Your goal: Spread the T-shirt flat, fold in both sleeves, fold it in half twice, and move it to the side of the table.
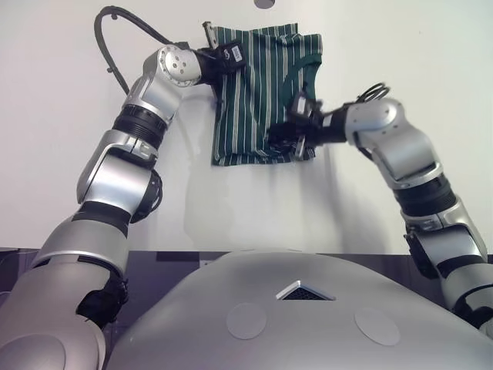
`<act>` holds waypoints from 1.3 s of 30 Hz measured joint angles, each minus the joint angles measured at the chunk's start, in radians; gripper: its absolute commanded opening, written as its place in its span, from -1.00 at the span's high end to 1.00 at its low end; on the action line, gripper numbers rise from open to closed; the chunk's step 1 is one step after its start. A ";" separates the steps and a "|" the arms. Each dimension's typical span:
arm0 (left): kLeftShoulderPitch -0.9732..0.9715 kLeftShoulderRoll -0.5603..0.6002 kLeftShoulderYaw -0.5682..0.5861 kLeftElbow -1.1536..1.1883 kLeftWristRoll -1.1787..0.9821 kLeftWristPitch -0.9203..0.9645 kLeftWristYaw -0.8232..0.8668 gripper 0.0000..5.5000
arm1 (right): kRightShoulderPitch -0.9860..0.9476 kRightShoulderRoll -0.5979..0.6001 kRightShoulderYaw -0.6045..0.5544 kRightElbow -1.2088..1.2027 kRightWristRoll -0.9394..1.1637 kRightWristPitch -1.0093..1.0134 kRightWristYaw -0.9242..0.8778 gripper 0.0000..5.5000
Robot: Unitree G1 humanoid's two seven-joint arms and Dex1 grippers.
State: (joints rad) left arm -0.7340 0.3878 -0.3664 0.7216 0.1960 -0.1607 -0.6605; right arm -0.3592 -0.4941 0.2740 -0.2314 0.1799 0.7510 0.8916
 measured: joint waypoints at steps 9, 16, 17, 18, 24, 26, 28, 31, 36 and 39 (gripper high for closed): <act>0.441 0.339 0.108 -0.462 0.035 -0.334 -0.067 0.48 | 0.411 -0.347 -0.144 -0.036 -0.176 -0.613 0.037 0.34; 0.552 0.444 0.010 -0.496 0.276 -0.594 -0.010 0.48 | 0.489 -0.298 -0.032 0.089 -0.259 -0.932 -0.017 0.34; 0.562 0.444 0.006 -0.510 0.276 -0.596 -0.008 0.48 | 0.479 -0.269 -0.025 0.104 -0.260 -0.924 -0.036 0.34; 0.572 0.445 0.004 -0.526 0.275 -0.595 -0.008 0.48 | 0.473 -0.250 -0.019 0.111 -0.263 -0.915 -0.053 0.34; 0.592 0.420 -0.023 -0.576 0.266 -0.570 -0.008 0.55 | 0.443 -0.204 0.026 0.132 -0.269 -0.913 -0.078 0.59; 0.589 0.397 -0.035 -0.576 0.267 -0.563 -0.008 0.66 | 0.438 -0.204 0.036 0.136 -0.268 -0.917 -0.072 0.72; 0.585 0.390 -0.044 -0.573 0.267 -0.558 -0.009 0.77 | 0.435 -0.204 0.044 0.140 -0.269 -0.922 -0.069 0.84; 0.577 0.390 -0.058 -0.572 0.230 -0.542 -0.051 0.98 | 0.429 -0.205 0.046 0.149 -0.267 -0.922 -0.062 0.99; 0.627 0.431 -0.061 -0.721 -0.126 -0.181 -0.352 1.00 | 0.445 -0.257 0.019 0.049 -0.087 -0.695 0.080 1.00; 0.669 0.492 -0.049 -0.832 -0.350 0.097 -0.513 1.00 | 0.523 -0.364 -0.009 -0.108 0.192 -0.426 0.238 1.00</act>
State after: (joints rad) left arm -0.0646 0.8797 -0.4156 -0.1099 -0.1538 -0.0639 -1.1739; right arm 0.1638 -0.8580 0.2648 -0.3389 0.3722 0.3249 1.1294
